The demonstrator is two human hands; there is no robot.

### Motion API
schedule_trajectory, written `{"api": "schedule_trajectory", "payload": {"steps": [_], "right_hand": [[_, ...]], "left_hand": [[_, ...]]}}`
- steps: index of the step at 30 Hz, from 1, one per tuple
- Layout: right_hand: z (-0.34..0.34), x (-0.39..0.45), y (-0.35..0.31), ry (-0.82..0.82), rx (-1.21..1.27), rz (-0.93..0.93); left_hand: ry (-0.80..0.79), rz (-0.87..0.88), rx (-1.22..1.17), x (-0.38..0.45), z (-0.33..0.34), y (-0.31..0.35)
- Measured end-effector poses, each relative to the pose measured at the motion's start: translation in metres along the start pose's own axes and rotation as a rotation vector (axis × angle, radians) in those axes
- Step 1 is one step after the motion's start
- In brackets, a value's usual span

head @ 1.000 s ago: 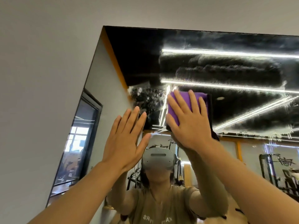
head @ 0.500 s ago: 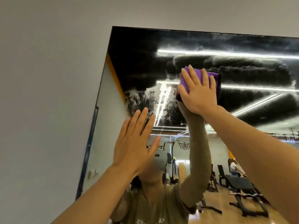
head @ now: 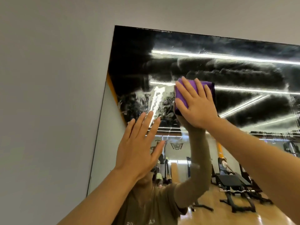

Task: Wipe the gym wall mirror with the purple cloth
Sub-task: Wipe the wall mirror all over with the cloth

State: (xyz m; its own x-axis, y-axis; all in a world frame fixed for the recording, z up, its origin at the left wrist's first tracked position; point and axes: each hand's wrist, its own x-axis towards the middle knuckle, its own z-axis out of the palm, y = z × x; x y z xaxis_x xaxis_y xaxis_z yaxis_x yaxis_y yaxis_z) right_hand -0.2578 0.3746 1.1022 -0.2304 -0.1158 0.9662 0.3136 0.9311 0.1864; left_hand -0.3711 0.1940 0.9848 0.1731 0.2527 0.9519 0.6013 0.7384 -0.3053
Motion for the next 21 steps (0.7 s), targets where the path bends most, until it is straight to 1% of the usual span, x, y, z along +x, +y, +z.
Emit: {"api": "schedule_trajectory", "payload": {"steps": [3,6,7,10,12,14,18,21], "right_hand": [[-0.01,0.05,-0.007,-0.011,0.049,0.129],[-0.006,0.046,-0.022,-0.011,0.08,0.17],[-0.001,0.031,-0.027,0.006,0.068,0.15],[0.013,-0.03,-0.041,0.07,0.054,0.013],[0.019,-0.06,-0.043,0.052,0.046,-0.053],[0.023,-0.068,-0.042,0.042,0.027,-0.091],[0.016,-0.027,-0.038,0.05,0.025,-0.112],[0.003,0.031,-0.041,0.042,-0.002,-0.01]], "left_hand": [[-0.002,0.001,-0.022,-0.001,0.001,0.0],[-0.005,0.005,-0.01,-0.001,0.001,-0.003],[-0.009,0.003,-0.007,-0.002,0.0,-0.003],[-0.027,-0.017,0.001,-0.005,-0.003,-0.003],[-0.037,-0.022,0.011,-0.007,-0.004,-0.008],[-0.045,-0.02,0.024,-0.011,-0.004,-0.018],[-0.045,-0.009,0.009,-0.013,-0.004,-0.025],[-0.028,-0.019,-0.021,-0.013,-0.003,-0.025]]}}
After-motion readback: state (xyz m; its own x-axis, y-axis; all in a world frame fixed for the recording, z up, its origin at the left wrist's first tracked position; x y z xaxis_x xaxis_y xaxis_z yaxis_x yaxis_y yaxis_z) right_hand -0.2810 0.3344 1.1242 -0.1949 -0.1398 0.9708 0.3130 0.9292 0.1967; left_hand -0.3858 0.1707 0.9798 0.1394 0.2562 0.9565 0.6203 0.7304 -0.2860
